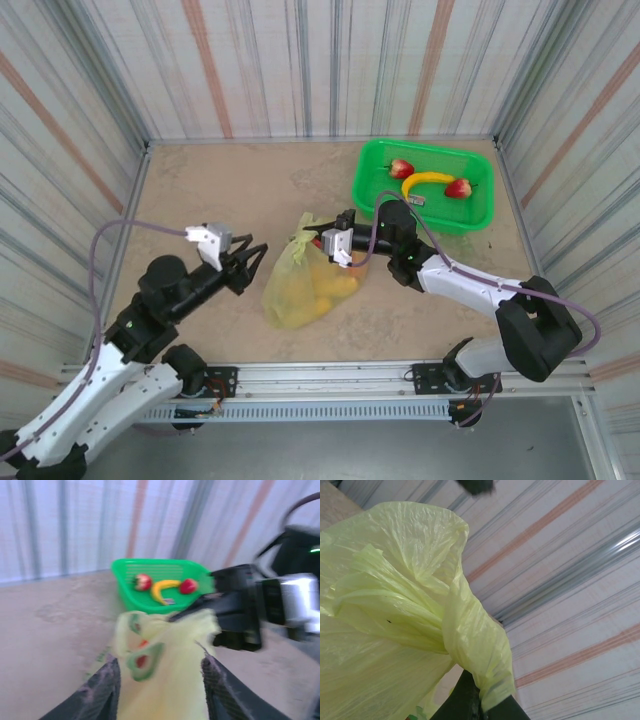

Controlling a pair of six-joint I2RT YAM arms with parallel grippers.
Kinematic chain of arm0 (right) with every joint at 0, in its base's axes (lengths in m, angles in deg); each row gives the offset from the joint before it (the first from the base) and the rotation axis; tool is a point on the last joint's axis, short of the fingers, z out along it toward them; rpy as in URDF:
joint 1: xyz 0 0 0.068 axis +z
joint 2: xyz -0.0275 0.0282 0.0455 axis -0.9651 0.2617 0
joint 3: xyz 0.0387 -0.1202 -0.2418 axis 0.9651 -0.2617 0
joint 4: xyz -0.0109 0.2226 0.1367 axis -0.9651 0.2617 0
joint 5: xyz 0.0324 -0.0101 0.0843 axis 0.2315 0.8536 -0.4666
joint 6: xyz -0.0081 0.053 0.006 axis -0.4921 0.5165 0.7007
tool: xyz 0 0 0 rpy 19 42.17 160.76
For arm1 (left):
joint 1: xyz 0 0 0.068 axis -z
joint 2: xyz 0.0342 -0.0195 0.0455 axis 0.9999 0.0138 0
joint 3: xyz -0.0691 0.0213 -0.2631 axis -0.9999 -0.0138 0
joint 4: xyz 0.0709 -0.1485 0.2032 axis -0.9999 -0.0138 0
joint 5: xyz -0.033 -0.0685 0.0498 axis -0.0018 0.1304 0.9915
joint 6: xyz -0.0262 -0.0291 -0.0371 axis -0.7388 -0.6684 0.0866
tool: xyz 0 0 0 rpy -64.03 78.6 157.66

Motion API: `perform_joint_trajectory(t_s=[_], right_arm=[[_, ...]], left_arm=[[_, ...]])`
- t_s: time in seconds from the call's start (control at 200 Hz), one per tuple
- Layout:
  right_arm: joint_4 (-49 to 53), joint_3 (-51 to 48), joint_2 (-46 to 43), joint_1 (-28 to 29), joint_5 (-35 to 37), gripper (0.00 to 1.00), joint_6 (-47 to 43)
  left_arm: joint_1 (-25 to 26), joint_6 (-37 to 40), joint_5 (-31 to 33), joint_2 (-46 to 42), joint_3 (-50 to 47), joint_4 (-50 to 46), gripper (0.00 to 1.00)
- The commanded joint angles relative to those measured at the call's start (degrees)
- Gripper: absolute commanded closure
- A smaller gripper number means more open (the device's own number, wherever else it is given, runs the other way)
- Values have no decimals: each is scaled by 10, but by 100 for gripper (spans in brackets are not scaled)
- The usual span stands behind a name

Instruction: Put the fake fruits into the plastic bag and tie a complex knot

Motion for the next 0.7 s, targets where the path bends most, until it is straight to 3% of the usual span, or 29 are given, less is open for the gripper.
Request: perform_joint_trajectory(t_s=[0.0, 0.12, 0.281, 0.386, 0.541, 0.631, 0.696], right_arm=[[5, 18, -6, -12, -38, 100, 11], [16, 25, -7, -24, -65, 100, 28], [-2, 25, 2, -25, -63, 100, 36], [-6, 25, 8, -24, -67, 100, 36], [-56, -5, 13, -2, -4, 100, 6], [-57, -5, 23, 31, 67, 100, -85], [-78, 3, 37, 48, 103, 100, -133]], left_arm=[[-34, 81, -12, 100, 1, 75, 58], [-74, 49, -104, 156, 18, 130, 57], [-85, 5, -235, 129, -5, 186, 67], [-77, -39, -266, 114, -20, 190, 74], [-21, -80, -263, 99, -68, 243, 77], [3, -57, -239, 94, -53, 196, 77], [4, -42, -185, 73, -37, 148, 77]])
